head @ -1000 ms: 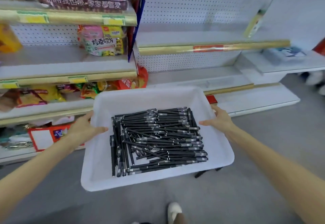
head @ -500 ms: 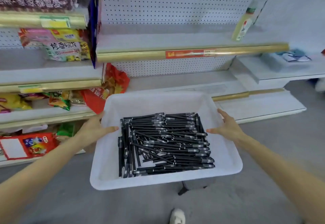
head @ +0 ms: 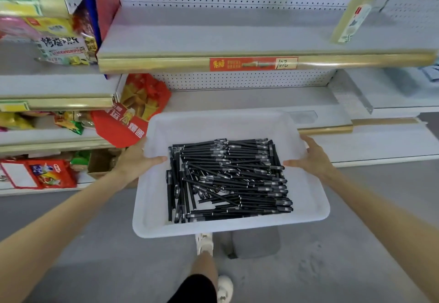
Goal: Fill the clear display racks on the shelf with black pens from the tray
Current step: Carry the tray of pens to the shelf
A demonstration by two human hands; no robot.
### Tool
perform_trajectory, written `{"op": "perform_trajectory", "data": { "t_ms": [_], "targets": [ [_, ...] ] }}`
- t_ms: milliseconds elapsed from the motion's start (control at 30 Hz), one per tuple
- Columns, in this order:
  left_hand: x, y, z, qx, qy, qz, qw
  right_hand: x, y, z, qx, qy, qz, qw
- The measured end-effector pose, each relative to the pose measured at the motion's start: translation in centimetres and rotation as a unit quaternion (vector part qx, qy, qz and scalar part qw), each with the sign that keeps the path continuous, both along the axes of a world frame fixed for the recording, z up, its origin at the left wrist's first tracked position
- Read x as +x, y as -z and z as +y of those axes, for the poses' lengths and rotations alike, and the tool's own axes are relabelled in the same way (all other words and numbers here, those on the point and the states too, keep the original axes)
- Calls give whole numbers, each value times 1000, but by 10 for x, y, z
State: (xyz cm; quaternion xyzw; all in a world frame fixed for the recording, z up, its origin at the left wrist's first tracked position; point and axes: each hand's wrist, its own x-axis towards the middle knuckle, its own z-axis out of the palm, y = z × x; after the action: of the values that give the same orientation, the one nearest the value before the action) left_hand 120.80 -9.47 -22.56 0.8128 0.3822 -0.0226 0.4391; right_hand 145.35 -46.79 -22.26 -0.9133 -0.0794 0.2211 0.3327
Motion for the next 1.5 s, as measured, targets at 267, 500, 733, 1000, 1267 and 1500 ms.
{"op": "perform_trajectory", "data": {
  "t_ms": [267, 500, 733, 1000, 1267, 1500],
  "targets": [
    [94, 23, 21, -18, 3, 41, 999, 75, 23, 21, -14, 35, 47, 998],
    [153, 18, 39, -14, 30, 90, 995, 131, 25, 40, -29, 59, 68, 996],
    [199, 19, 43, -5, 8, 92, 996, 174, 28, 39, -22, 49, 87, 995],
    [244, 38, -7, -38, -117, 76, 990, 240, 56, 25, -15, 67, 145, 987],
    [293, 57, -69, -39, -248, 26, 968, 323, 76, 7, -23, -32, 130, 991],
    [312, 77, -64, 49, -197, 35, 979, 346, 88, 19, -10, -86, 73, 994]
  ]
}}
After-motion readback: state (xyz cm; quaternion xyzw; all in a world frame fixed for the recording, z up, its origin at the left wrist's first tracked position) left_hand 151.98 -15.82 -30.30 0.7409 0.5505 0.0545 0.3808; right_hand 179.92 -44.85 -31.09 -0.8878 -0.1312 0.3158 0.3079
